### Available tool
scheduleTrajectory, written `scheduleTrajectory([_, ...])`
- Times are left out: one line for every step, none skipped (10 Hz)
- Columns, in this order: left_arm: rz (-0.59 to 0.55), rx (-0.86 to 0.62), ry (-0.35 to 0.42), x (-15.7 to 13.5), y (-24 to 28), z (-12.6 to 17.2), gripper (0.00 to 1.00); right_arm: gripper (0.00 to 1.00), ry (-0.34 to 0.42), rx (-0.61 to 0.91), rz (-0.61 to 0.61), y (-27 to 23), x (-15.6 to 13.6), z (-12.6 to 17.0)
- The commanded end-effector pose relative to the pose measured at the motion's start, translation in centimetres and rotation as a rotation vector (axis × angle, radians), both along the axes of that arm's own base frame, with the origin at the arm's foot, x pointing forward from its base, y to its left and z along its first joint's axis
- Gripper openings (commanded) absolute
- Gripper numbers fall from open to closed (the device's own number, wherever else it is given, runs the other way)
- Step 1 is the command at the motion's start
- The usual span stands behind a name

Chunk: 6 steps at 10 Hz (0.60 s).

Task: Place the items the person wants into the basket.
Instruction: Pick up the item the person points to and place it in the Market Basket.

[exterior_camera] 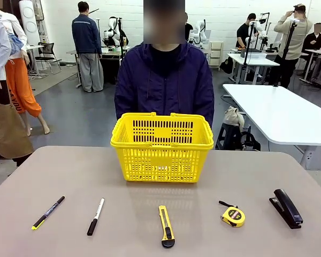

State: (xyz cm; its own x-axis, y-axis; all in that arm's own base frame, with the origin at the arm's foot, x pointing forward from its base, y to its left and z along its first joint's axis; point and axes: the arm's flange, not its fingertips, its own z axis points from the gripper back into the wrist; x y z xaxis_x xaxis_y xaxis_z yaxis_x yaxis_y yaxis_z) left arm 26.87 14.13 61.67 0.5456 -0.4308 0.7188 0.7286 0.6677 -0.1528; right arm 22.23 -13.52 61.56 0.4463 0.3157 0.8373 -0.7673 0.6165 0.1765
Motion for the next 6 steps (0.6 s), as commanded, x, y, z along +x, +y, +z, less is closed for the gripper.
scheduleTrajectory([-0.008,-0.010,-0.008,0.01,0.04,0.10,1.00,1.00,-0.008,0.007,0.013,0.13,0.02,-0.07])
scheduleTrajectory([-0.008,-0.010,-0.008,0.01,0.04,0.10,1.00,1.00,-0.008,0.007,0.013,0.13,0.02,-0.07])
scheduleTrajectory([-0.008,-0.010,-0.008,0.01,0.04,0.10,1.00,1.00,-0.008,0.007,0.013,0.13,0.02,-0.07])
scheduleTrajectory([-0.008,-0.010,-0.008,0.01,0.04,0.10,1.00,1.00,-0.008,0.007,0.013,0.13,0.02,-0.07])
scheduleTrajectory([-0.008,-0.010,-0.008,0.01,0.04,0.10,1.00,1.00,-0.008,0.007,0.013,0.13,0.02,-0.07])
scheduleTrajectory([-0.008,-0.010,-0.008,0.01,0.04,0.10,1.00,1.00,-0.008,0.007,0.013,0.13,0.02,-0.07])
